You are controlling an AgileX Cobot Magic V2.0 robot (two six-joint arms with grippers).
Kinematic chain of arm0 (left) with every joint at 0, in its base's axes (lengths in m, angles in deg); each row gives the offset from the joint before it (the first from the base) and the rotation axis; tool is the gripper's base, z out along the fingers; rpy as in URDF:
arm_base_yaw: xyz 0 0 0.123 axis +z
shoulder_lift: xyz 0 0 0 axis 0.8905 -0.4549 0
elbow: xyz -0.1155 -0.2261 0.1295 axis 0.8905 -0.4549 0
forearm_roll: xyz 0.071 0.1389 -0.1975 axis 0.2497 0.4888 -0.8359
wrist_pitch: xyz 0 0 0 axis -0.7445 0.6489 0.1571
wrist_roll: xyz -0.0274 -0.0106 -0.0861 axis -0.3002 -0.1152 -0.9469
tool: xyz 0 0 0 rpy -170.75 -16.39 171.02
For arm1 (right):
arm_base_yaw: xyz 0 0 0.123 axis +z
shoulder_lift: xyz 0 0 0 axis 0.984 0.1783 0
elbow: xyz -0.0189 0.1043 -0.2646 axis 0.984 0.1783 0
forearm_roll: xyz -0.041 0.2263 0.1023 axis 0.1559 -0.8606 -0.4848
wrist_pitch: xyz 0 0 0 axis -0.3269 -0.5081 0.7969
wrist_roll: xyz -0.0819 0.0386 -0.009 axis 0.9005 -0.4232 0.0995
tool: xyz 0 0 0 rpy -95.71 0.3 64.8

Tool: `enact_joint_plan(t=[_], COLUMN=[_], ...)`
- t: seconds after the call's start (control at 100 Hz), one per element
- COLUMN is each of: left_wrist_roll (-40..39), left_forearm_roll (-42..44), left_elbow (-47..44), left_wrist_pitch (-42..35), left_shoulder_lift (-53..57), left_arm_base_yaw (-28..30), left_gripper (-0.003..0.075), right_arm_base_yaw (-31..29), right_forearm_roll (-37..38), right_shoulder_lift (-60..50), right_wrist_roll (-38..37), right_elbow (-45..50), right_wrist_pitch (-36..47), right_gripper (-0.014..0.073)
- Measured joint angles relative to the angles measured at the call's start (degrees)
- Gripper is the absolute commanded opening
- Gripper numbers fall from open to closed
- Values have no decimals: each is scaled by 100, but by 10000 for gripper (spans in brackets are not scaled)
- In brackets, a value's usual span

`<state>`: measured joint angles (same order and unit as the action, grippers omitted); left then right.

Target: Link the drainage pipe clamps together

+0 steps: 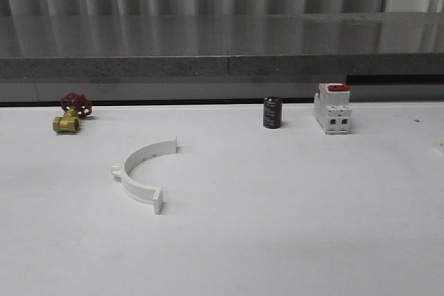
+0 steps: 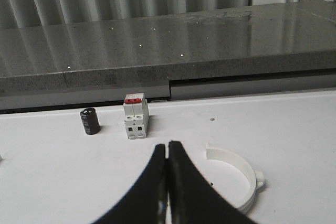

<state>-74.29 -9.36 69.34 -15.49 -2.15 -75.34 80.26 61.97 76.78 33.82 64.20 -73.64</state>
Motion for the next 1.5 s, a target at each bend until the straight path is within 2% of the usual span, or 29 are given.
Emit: enact_joint_plan(t=[0.16, 0.35, 0.63, 0.68, 0.73, 0.9, 0.97, 1.12, 1.29, 1.5], left_wrist_roll=[0, 0, 0, 0, 0, 0, 0, 0, 0, 0], left_forearm_roll=[0, 0, 0, 0, 0, 0, 0, 9, 9, 9], left_elbow=[0, 0, 0, 0, 0, 0, 0, 0, 0, 0], left_wrist_pitch=[10, 10, 10, 10, 10, 10, 10, 21, 21, 21], left_shoulder_lift=[0, 0, 0, 0, 0, 0, 0, 0, 0, 0], left_arm_base_yaw=[0, 0, 0, 0, 0, 0, 0, 0, 0, 0], left_gripper=[-20, -20, -20, -20, -20, -20, -20, -20, -20, -20], right_arm_base_yaw=[0, 0, 0, 0, 0, 0, 0, 0, -43, -712], right_forearm_roll=[-12, -22, -22, -22, -22, -22, -22, -22, -11, 13], right_shoulder_lift=[928, 2553, 4544, 4792, 5005, 5497, 5583, 5660, 6210, 7422], right_wrist_roll=[0, 0, 0, 0, 0, 0, 0, 0, 0, 235], right_elbow=[-1120, -2399, -3376, -3423, -3461, -3476, -3476, -3601, -4285, -5149], right_wrist_pitch=[-868, -1957, -2258, -2258, -2266, -2495, -2582, -2783, -3191, -3273], right_gripper=[-67, -67, -60, -28, 38, 398, 484, 490, 490, 490])
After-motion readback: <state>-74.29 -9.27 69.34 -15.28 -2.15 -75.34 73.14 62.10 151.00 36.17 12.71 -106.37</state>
